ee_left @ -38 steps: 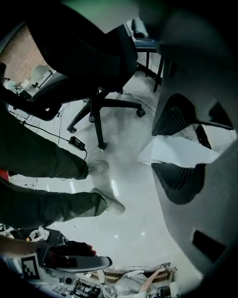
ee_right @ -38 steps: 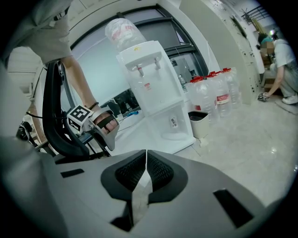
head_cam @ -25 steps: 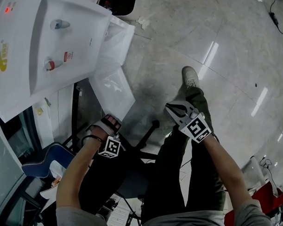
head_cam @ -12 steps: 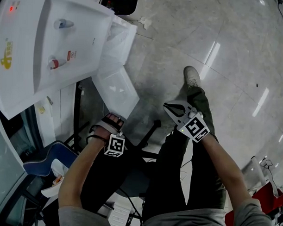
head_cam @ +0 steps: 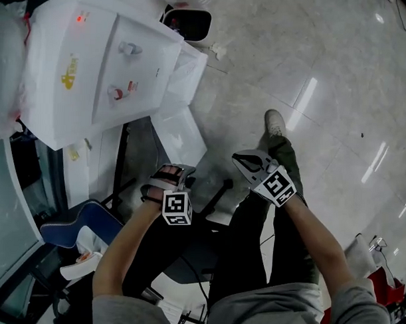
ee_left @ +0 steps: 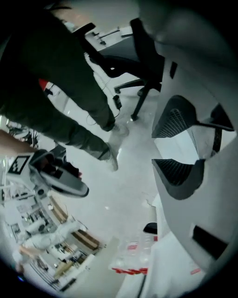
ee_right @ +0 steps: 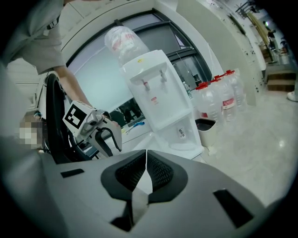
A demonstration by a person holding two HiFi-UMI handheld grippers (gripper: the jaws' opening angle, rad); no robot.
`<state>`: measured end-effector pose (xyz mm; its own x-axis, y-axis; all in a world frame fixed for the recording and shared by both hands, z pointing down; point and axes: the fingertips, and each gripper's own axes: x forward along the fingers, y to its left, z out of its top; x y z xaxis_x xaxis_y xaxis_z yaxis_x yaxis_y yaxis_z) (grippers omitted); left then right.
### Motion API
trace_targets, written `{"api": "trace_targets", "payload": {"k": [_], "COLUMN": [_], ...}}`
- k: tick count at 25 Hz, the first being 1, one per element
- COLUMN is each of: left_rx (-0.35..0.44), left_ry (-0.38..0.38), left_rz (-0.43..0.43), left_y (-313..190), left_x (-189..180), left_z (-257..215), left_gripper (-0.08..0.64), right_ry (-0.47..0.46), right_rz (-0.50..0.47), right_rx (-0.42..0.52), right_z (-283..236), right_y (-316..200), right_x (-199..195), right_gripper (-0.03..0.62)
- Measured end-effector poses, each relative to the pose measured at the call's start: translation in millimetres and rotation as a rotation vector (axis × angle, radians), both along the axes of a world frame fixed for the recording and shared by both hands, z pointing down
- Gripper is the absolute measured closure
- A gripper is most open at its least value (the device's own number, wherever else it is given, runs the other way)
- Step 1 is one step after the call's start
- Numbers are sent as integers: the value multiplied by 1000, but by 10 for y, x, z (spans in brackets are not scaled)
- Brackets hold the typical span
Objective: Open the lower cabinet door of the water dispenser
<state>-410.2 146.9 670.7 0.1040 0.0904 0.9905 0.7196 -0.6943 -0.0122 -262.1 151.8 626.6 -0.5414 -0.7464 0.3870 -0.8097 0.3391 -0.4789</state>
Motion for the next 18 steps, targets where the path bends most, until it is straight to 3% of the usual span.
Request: {"api": "trace_targets", "payload": {"k": [3, 9, 13, 18], "left_rx": [-88, -186, -274, -385], "left_ry": [42, 194, 248, 442], "left_rz": [-258, -653, -758, -1012], "left_y": [-24, -76, 31, -150], "left_x": [206, 579, 922, 1457], "left_z": [-298, -1072, -1477, -2174], "left_gripper": [414, 462, 477, 500], "right_ry": [-17, -55, -59, -79], "right_rz": [30, 78, 81, 122], "right_rx": [-6, -24, -9, 24], "right_z": [-260, -911, -1397, -2034], "right_y": [-43, 41, 90, 109], "right_x": [82, 153, 199, 427], "right_gripper": [574, 574, 574, 574]}}
